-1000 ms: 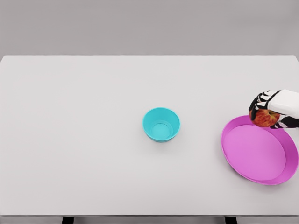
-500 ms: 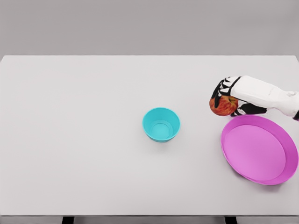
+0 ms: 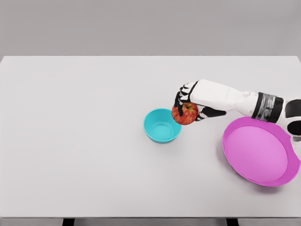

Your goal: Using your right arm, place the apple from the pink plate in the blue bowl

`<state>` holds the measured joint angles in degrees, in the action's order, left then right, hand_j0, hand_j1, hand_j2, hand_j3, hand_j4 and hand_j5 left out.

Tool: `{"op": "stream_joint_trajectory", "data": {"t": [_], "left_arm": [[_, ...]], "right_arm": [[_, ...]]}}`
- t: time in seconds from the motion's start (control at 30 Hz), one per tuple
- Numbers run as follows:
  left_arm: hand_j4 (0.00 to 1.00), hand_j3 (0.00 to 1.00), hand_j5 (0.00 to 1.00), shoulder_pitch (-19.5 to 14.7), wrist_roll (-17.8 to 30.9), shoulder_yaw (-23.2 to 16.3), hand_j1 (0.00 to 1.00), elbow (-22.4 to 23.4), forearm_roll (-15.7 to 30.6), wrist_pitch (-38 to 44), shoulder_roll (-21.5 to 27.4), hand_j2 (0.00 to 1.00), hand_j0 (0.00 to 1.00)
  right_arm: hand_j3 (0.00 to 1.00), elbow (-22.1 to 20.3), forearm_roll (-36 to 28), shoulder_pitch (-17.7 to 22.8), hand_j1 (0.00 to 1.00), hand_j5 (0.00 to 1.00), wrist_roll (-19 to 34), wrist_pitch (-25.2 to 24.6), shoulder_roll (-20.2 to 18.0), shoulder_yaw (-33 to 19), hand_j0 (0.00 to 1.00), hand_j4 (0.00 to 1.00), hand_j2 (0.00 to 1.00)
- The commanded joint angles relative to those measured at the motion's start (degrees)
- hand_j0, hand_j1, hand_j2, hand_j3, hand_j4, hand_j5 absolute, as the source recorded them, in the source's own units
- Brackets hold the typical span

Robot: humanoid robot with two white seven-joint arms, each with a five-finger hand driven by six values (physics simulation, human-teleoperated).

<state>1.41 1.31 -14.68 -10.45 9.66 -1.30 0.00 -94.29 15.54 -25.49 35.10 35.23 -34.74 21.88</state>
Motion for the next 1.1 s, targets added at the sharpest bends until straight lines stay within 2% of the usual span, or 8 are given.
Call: {"op": "stream_joint_trajectory", "data": {"t": [0.0, 0.4, 0.67, 0.73, 1.0, 1.07], "left_arm": [[1.00, 1.00, 1.00, 0.00, 0.01, 0.00, 1.00, -0.01, 0.01, -0.02, 0.00, 1.00, 1.00], [1.00, 1.00, 1.00, 0.00, 0.01, 0.00, 1.00, -0.01, 0.01, -0.02, 0.00, 1.00, 1.00], [1.00, 1.00, 1.00, 0.00, 0.01, 0.00, 1.00, -0.01, 0.01, -0.02, 0.00, 1.00, 1.00], [1.00, 1.00, 1.00, 0.00, 0.01, 0.00, 1.00, -0.01, 0.01, -0.02, 0.00, 1.00, 1.00], [1.00, 1.00, 1.00, 0.00, 0.01, 0.00, 1.00, -0.01, 0.01, -0.02, 0.00, 1.00, 1.00], [1.00, 1.00, 1.00, 0.00, 0.01, 0.00, 1.00, -0.01, 0.01, -0.02, 0.00, 1.00, 1.00]], "right_arm": [[0.32, 0.07, 0.02, -0.09, 0.32, 0.32, -0.10, -0.23, 1.34, 0.88, 0.32, 0.32, 0.32], [0.32, 1.74, 2.48, -3.87, 0.32, 0.32, -0.10, -0.23, 4.59, 6.42, 0.32, 0.32, 0.32], [0.33, 2.71, 3.27, -5.63, 0.33, 0.33, -0.10, -0.23, 4.68, 8.88, 0.33, 0.33, 0.33], [1.00, 2.89, 3.19, -5.54, 1.00, 1.00, -0.10, -0.23, 4.59, 8.79, 1.00, 1.00, 1.00], [1.00, 2.36, 3.19, -5.54, 1.00, 1.00, -0.10, -0.23, 4.51, 8.88, 1.00, 1.00, 1.00], [1.00, 0.78, 2.75, -6.42, 1.00, 1.00, -0.10, -0.23, 4.24, 8.35, 1.00, 1.00, 1.00]]}}
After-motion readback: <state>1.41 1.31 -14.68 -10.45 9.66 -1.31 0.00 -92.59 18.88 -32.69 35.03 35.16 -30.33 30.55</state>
